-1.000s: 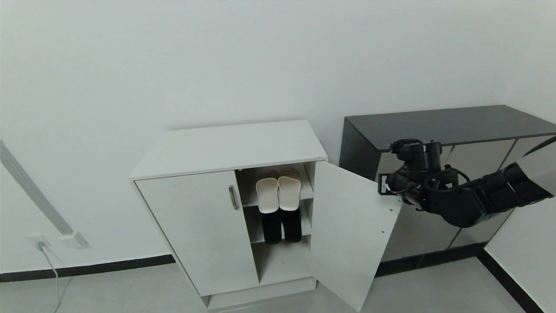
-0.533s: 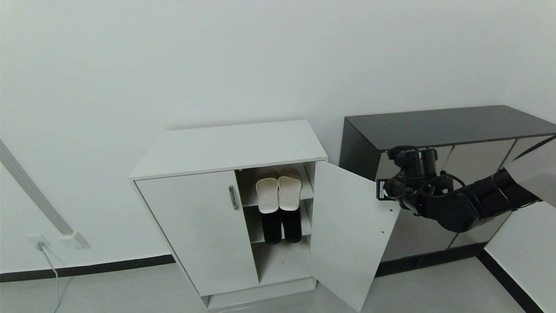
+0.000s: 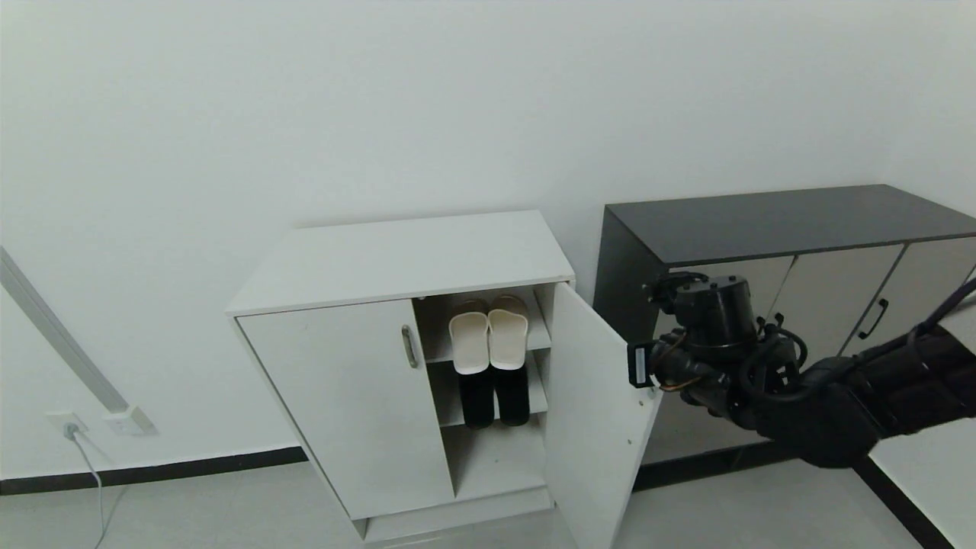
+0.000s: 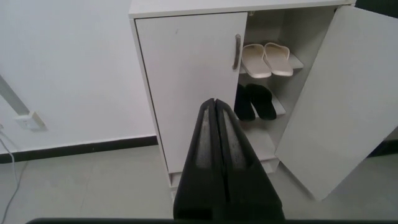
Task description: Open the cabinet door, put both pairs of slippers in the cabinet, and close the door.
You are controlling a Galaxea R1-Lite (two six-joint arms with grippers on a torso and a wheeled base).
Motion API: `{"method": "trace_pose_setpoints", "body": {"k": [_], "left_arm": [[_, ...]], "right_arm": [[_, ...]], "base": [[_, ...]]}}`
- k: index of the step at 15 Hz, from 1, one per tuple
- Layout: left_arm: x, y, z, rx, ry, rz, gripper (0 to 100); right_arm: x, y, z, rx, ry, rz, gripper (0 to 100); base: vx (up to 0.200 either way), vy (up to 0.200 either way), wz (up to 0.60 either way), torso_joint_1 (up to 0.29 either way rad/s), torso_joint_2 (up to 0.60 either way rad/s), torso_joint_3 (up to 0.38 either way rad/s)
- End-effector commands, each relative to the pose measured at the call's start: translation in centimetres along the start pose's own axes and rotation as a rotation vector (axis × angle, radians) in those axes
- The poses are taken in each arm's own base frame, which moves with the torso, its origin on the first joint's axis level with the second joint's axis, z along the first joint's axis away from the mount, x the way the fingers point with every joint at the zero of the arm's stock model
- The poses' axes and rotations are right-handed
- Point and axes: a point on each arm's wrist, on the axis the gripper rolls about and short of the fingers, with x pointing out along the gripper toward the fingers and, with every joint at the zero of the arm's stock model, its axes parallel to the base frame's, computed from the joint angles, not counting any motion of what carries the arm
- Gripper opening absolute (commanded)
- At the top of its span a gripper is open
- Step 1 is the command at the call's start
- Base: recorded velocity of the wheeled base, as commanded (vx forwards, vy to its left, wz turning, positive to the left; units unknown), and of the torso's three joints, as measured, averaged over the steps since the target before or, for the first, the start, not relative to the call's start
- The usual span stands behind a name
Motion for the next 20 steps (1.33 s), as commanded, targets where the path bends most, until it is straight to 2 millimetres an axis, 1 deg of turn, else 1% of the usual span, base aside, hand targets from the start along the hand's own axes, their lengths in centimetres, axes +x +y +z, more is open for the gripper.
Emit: {"method": "trace_pose_setpoints", "body": {"k": [1, 2, 3, 4, 5, 6, 8, 9, 11, 14, 17, 20], "left_arm": [[0.0, 0.0, 0.0, 0.0, 0.0, 0.0, 0], [0.0, 0.0, 0.0, 0.0, 0.0, 0.0, 0], [0.0, 0.0, 0.0, 0.0, 0.0, 0.0, 0], [0.0, 0.0, 0.0, -0.002, 0.0, 0.0, 0], [0.0, 0.0, 0.0, 0.0, 0.0, 0.0, 0], [0.0, 0.0, 0.0, 0.0, 0.0, 0.0, 0], [0.0, 0.0, 0.0, 0.0, 0.0, 0.0, 0], [0.0, 0.0, 0.0, 0.0, 0.001, 0.002, 0], [0.0, 0.0, 0.0, 0.0, 0.001, 0.002, 0], [0.0, 0.0, 0.0, 0.0, 0.0, 0.0, 0], [0.0, 0.0, 0.0, 0.0, 0.0, 0.0, 0], [0.0, 0.0, 0.0, 0.0, 0.0, 0.0, 0]], "right_arm": [[-4.3, 2.6, -0.1, -0.009, -0.017, 0.129, 0], [-4.3, 2.6, -0.1, -0.009, -0.017, 0.129, 0], [-5.6, 4.1, -1.0, -0.02, 0.0, 0.195, 0], [-5.8, 4.1, -1.2, -0.02, 0.006, 0.201, 0], [-6.0, 3.9, -1.4, -0.023, 0.006, 0.21, 0], [-6.3, 3.6, -1.7, -0.034, -0.01, 0.261, 0], [-6.4, 2.8, -2.6, -0.092, -0.029, 0.273, 0], [-6.4, 2.7, -2.8, -0.094, -0.044, 0.278, 0], [-6.2, 2.4, -2.7, -0.089, -0.053, 0.268, 0], [-6.3, 2.4, -2.7, -0.106, -0.058, 0.269, 0], [-6.3, 2.2, -3.1, -0.112, -0.044, 0.282, 0], [-6.4, 2.1, -3.0, -0.113, -0.085, 0.285, 0]], "base": [[0.0, 0.0, 0.0, 0.0, 0.0, 0.0], [0.0, 0.0, 0.0, 0.0, 0.0, 0.0], [0.0, 0.0, 0.0, 0.0, 0.0, 0.0], [0.0, 0.0, 0.0, 0.0, 0.0, 0.0], [0.0, 0.0, 0.0, 0.0, 0.0, 0.0], [0.0, 0.0, 0.0, 0.0, 0.0, 0.0], [0.0, 0.0, 0.0, 0.0, 0.0, 0.0], [0.0, 0.0, 0.0, 0.0, 0.0, 0.0], [0.0, 0.0, 0.0, 0.0, 0.0, 0.0], [0.0, 0.0, 0.0, 0.0, 0.0, 0.0], [0.0, 0.0, 0.6, 0.002, 0.0, 0.005], [0.0, 0.0, 0.0, 0.0, 0.0, 0.0]]}}
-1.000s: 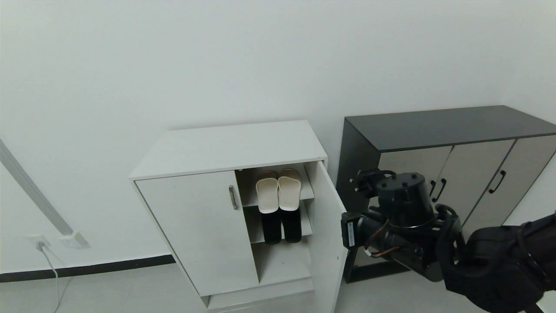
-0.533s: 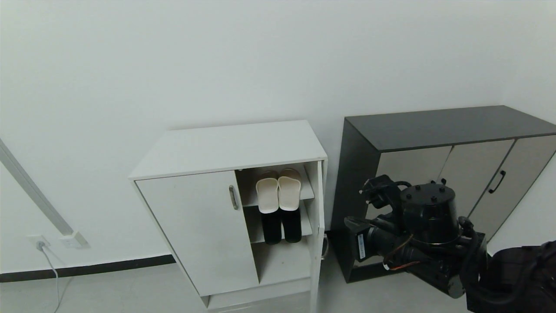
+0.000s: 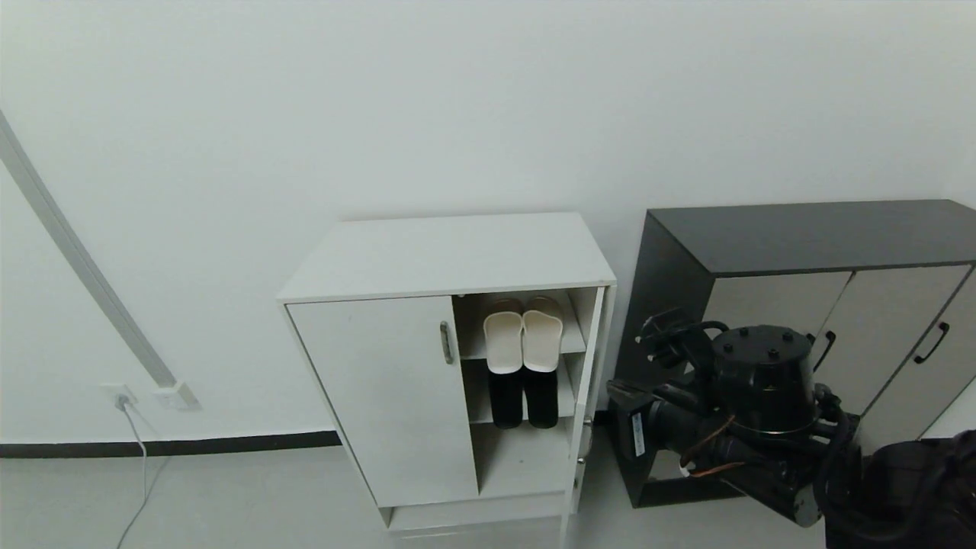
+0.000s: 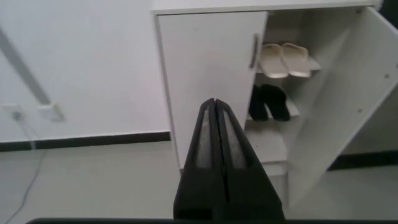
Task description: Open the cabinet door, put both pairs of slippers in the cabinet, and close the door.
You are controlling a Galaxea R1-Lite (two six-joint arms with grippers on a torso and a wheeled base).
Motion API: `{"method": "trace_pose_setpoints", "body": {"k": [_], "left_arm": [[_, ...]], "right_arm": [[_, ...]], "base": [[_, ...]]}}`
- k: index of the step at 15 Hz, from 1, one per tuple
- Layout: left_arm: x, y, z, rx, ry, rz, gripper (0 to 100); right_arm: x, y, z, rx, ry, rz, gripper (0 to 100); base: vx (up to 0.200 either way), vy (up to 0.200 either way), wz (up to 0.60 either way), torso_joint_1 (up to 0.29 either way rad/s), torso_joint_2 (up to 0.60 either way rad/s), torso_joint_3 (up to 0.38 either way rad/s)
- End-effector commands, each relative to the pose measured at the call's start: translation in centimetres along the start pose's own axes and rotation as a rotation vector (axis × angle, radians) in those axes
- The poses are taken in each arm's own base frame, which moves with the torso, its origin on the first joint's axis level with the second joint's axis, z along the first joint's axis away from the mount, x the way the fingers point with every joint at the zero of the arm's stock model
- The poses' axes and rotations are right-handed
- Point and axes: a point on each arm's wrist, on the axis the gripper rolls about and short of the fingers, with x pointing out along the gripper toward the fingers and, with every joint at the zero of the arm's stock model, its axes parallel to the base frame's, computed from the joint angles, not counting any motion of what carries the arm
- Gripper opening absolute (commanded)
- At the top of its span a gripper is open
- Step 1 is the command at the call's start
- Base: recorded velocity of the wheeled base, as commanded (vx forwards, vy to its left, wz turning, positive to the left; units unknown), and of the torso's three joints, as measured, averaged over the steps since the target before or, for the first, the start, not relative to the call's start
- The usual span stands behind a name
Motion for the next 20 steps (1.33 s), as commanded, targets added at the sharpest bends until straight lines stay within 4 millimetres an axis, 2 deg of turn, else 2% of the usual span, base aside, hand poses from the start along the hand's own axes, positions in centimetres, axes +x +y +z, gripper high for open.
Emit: {"method": "trace_pose_setpoints", "body": {"k": [1, 4, 7, 9, 11, 14, 16, 18, 20], "left_arm": [[0.0, 0.0, 0.0, 0.0, 0.0, 0.0, 0], [0.0, 0.0, 0.0, -0.001, 0.0, 0.0, 0], [0.0, 0.0, 0.0, 0.0, 0.0, 0.0, 0], [0.0, 0.0, 0.0, 0.0, 0.0, 0.0, 0], [0.0, 0.0, 0.0, 0.0, 0.0, 0.0, 0], [0.0, 0.0, 0.0, 0.0, 0.0, 0.002, 0], [0.0, 0.0, 0.0, 0.0, 0.0, 0.0, 0], [0.0, 0.0, 0.0, -0.001, 0.0, 0.002, 0], [0.0, 0.0, 0.0, 0.0, 0.0, 0.0, 0]], "right_arm": [[0.0, -0.3, -0.2, -0.017, 0.001, -0.018, 0], [0.0, -1.0, -0.1, -0.037, 0.003, -0.085, 0], [0.0, -1.9, -2.2, -0.058, 0.079, -0.131, 0], [1.0, -2.0, -3.2, -0.059, 0.115, -0.118, 0], [2.4, -1.8, -3.5, -0.051, 0.103, -0.062, 0], [5.4, -1.4, -3.9, -0.051, 0.108, -0.061, 0], [8.4, -0.7, -3.7, -0.041, 0.079, -0.04, 0], [9.9, 0.3, -2.8, 0.013, 0.001, -0.018, 0], [10.0, 0.7, -2.1, 0.046, -0.033, 0.006, 0]], "base": [[0.0, 0.0, 0.0, 0.0, 0.0, 0.0], [0.0, 0.0, 0.0, 0.0, 0.0, 0.0], [0.0, 0.0, 0.0, 0.0, 0.0, 0.0], [0.0, 0.0, 0.0, 0.0, 0.0, 0.0], [0.0, 0.0, 0.0, 0.0, 0.0, 0.0], [0.0, 0.0, 0.0, 0.0, 0.0, 0.0], [0.0, 0.0, 0.0, 0.0, 0.0, 0.0], [0.0, 0.0, 0.0, 0.0, 0.0, 0.0], [0.0, 0.0, 0.0, 0.0, 0.0, 0.0]]}}
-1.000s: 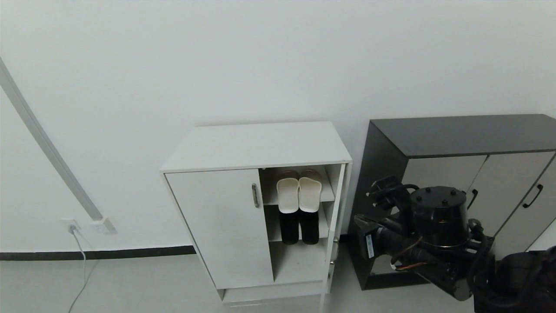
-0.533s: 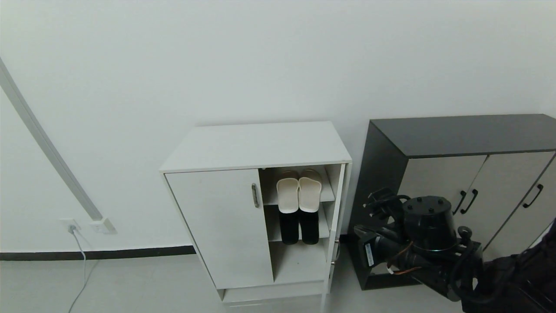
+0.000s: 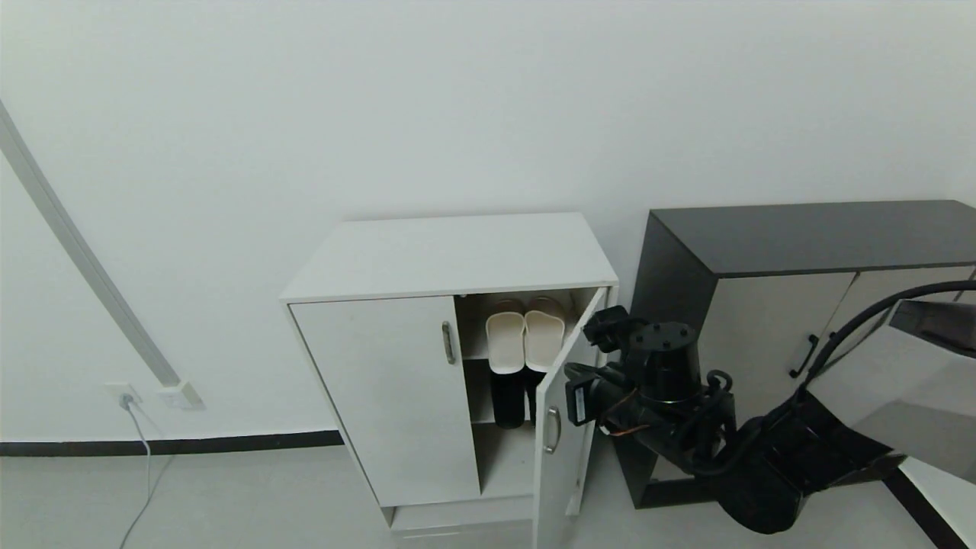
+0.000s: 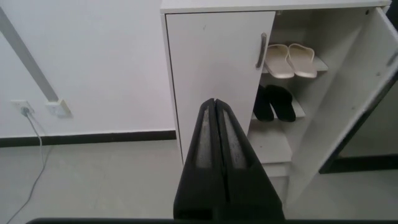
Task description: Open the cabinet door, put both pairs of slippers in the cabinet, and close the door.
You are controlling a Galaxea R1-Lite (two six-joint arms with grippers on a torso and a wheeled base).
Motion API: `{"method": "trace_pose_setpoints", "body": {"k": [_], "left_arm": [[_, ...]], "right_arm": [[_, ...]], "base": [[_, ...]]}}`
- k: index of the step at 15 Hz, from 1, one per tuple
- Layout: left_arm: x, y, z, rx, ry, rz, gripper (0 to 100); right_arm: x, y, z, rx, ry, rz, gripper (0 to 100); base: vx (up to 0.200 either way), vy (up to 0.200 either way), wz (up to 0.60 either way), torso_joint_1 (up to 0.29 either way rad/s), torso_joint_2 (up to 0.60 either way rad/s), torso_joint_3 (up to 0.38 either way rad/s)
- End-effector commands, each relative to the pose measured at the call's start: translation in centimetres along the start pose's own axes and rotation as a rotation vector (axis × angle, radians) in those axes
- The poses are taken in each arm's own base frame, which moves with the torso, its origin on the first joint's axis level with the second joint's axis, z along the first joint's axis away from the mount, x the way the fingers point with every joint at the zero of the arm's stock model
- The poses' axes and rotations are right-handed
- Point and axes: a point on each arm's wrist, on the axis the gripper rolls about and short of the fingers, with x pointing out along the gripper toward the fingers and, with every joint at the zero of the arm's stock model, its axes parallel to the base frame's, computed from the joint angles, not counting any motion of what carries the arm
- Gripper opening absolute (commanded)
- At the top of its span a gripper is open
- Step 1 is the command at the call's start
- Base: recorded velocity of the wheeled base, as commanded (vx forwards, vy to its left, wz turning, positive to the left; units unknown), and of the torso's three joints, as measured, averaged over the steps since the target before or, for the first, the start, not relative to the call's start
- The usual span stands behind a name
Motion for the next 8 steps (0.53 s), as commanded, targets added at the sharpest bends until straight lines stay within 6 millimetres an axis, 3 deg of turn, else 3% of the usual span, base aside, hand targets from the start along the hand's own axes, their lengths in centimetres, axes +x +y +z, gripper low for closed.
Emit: {"method": "trace_pose_setpoints", "body": {"k": [1, 4, 8], "left_arm": [[0.0, 0.0, 0.0, 0.0, 0.0, 0.001, 0], [0.0, 0.0, 0.0, 0.0, 0.0, 0.0, 0], [0.0, 0.0, 0.0, 0.0, 0.0, 0.001, 0]], "right_arm": [[0.0, 0.5, -0.1, 0.037, -0.003, 0.067, 0], [-2.5, 0.0, -0.1, 0.062, -0.025, 0.143, 0], [-8.0, -0.6, -2.6, 0.026, 0.013, 0.335, 0]], "base": [[0.0, 0.0, 0.0, 0.0, 0.0, 0.0], [0.0, 0.0, 0.0, 0.0, 0.0, 0.0], [0.0, 0.0, 0.0, 0.0, 0.0, 0.0]]}}
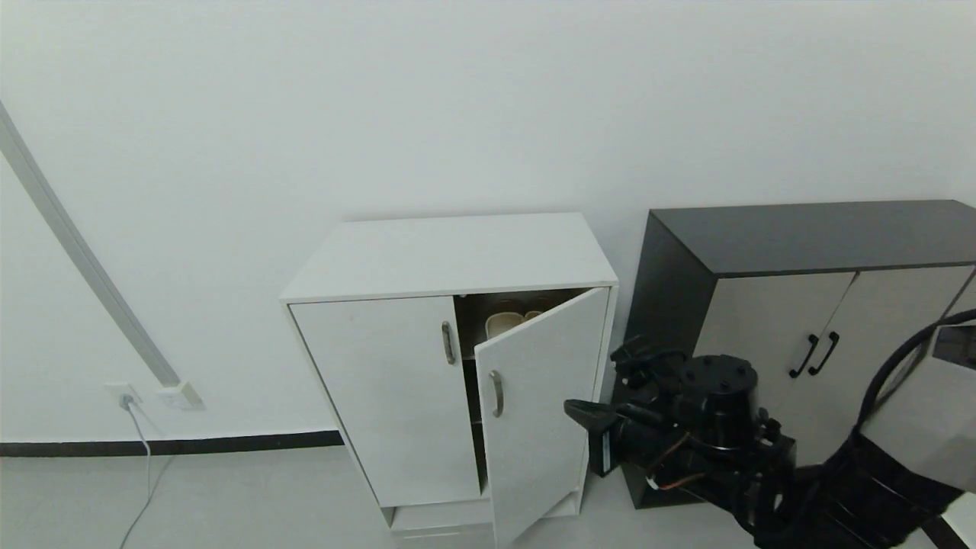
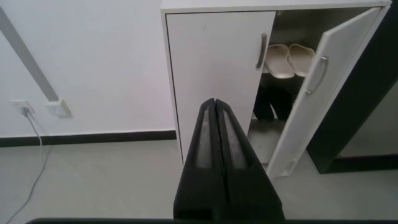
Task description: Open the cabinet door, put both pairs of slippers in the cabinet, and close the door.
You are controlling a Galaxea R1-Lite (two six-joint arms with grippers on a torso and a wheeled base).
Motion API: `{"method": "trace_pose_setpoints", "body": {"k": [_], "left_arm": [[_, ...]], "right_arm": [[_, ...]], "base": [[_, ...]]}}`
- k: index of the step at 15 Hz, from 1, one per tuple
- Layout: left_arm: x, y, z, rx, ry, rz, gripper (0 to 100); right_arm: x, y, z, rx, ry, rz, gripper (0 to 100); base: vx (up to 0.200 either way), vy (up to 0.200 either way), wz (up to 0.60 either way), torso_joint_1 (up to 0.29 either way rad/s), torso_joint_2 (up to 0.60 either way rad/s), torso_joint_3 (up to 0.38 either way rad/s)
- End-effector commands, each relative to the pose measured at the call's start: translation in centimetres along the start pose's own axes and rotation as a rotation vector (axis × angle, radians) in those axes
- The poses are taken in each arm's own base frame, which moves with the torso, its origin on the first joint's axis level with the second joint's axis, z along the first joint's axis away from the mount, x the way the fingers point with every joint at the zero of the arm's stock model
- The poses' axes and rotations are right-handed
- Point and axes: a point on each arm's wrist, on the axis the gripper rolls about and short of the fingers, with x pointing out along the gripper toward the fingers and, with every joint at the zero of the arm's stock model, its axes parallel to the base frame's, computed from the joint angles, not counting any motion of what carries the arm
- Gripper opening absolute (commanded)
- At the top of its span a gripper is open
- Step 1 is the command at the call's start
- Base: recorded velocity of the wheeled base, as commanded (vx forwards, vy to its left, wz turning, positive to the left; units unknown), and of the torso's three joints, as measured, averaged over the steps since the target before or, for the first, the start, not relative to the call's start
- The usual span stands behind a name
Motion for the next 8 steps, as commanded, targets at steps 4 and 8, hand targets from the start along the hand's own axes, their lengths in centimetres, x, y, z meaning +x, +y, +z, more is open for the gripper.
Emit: {"method": "trace_pose_setpoints", "body": {"k": [4, 8], "left_arm": [[0.0, 0.0, 0.0, 0.0, 0.0, 0.001, 0], [0.0, 0.0, 0.0, 0.0, 0.0, 0.0, 0]], "right_arm": [[-5.4, 1.2, -2.7, -0.048, 0.034, 0.126, 0], [-5.3, 1.6, -3.1, -0.052, 0.046, 0.141, 0]], "base": [[0.2, 0.0, 0.0, -0.006, 0.0, 0.005], [0.2, 0.0, 0.0, 0.01, 0.01, 0.001]]}}
